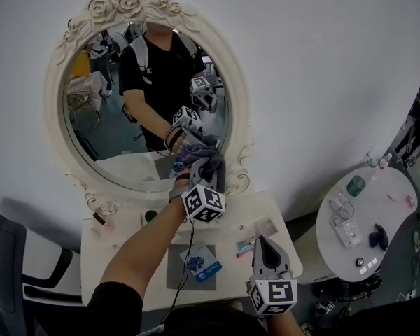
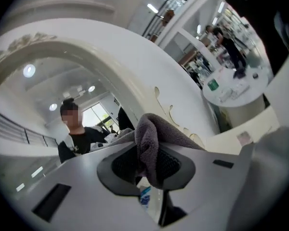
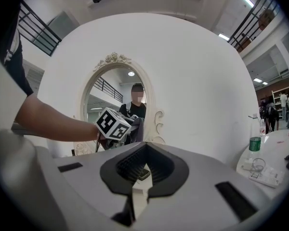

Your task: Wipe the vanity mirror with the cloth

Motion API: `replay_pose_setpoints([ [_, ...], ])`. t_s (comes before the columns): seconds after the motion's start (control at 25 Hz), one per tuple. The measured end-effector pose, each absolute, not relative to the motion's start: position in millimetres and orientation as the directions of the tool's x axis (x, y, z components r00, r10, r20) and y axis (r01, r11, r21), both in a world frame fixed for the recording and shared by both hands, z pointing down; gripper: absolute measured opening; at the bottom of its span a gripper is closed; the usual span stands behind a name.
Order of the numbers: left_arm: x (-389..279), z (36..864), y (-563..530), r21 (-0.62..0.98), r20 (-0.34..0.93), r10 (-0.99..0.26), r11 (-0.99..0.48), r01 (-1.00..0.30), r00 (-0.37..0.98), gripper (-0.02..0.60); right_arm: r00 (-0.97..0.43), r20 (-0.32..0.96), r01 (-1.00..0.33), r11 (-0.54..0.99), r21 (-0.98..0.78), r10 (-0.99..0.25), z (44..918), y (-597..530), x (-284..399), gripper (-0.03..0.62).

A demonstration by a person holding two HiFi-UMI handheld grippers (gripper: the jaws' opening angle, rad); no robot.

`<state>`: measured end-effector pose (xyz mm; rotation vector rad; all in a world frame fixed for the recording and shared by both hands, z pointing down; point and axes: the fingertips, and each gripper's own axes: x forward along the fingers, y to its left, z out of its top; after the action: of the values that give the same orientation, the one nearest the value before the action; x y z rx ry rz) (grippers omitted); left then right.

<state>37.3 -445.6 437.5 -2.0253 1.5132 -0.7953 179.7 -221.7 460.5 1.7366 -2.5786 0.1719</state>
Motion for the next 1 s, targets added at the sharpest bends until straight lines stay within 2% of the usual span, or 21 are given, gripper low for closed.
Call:
replay_pose_setpoints([
  [0.16, 15.9, 430.5, -409.3, -0.394, 0.138, -0.967, -0.253, -0.884, 0.215, 0.075, -0.399, 0.059, -0.915, 0.394, -0.088, -0.915, 451.7, -217.5, 170.2, 0.011],
  [0.24, 4.3, 430.3, -386.3, -0.235, 0.150, -0.966, -0.240, -0.942, 0.209, 0.075, -0.419, 0.045, -0.906, 0.415, -0.086, -0.907, 446.8, -218.0, 163.1, 0.011],
  [0.32, -7.6, 435.6, -362.7, -0.147, 0.171, -0.967, -0.212, -0.966, 0.186, 0.075, -0.441, 0.045, -0.897, 0.438, -0.066, -0.896, 445.0, -218.9, 154.2, 0.011],
  [0.6, -39.2, 446.3, -286.1, -0.142, 0.174, -0.983, -0.093, -0.986, 0.067, 0.075, -0.506, 0.053, -0.862, 0.505, -0.032, -0.861, 443.7, -226.4, 116.2, 0.011],
  [1.0, -78.9, 440.6, -240.1, -0.090, 0.189, -0.982, -0.035, -0.995, 0.018, 0.075, -0.590, 0.057, -0.807, 0.587, -0.062, -0.805, 446.9, -226.7, 67.2, 0.011],
])
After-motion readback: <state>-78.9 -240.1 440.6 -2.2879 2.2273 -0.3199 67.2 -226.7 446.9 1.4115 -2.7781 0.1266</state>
